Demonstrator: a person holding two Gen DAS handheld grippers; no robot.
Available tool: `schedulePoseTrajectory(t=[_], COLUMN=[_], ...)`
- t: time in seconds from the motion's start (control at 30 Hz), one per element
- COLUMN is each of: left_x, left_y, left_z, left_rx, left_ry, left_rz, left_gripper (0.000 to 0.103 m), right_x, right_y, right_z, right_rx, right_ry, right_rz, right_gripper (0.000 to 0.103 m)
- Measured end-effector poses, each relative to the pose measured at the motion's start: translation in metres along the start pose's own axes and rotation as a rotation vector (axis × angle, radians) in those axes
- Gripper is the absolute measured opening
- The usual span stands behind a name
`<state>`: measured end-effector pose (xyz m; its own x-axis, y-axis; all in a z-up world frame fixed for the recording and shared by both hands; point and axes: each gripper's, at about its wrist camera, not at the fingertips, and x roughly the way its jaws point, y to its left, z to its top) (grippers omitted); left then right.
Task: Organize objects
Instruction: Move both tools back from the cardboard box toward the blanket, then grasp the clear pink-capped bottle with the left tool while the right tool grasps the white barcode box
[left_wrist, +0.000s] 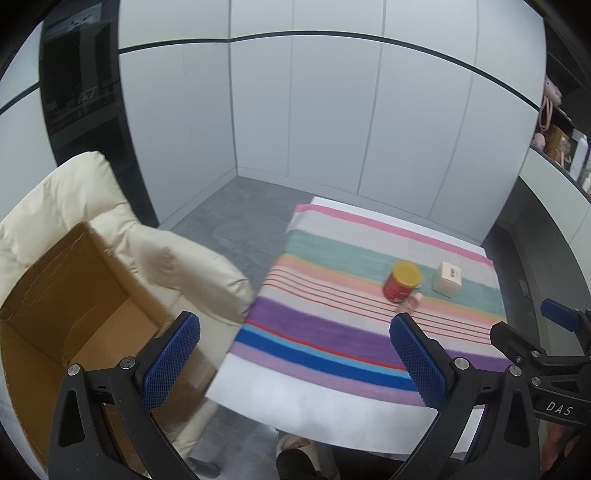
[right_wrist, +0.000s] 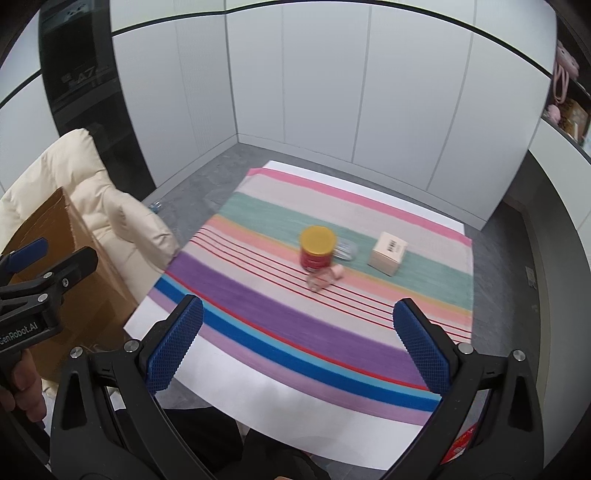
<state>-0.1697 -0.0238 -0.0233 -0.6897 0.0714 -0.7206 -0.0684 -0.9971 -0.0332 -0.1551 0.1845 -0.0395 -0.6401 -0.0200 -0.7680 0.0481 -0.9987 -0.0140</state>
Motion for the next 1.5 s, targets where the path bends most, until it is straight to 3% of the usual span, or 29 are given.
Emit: schedulePoseTrajectory(t=[0.5, 0.8, 1.07, 1.5], left_x=[0.023, 0.080, 0.140, 0.250], left_y=[-0.075, -0.124, -0.157, -0.174], left_z=[-0.006, -0.027, -0.032, -0.051], left_rx=[0.087, 0.190, 0.264, 0.266], left_ry=[0.027, 0.091, 0.142, 0.276], left_rz=[-0.046, -0.025, -0.070, -0.154], left_gripper=[0.103, 0.103, 0.102, 0.079], right_x=[-0.005, 0.027, 0.086, 0.194], right_y=[-0.079, -0.125, -0.138, -0.174], right_z=[-0.021, -0.028, -0.023, -0.043], right_rx=[0.086, 0.174, 0.141, 0.185], right_ry=[0.029, 0.077, 0.100, 0.189], right_rz=[-0.095, -0.100, -0.130, -0.121], right_gripper=[0.103, 0.103, 0.103, 0.103])
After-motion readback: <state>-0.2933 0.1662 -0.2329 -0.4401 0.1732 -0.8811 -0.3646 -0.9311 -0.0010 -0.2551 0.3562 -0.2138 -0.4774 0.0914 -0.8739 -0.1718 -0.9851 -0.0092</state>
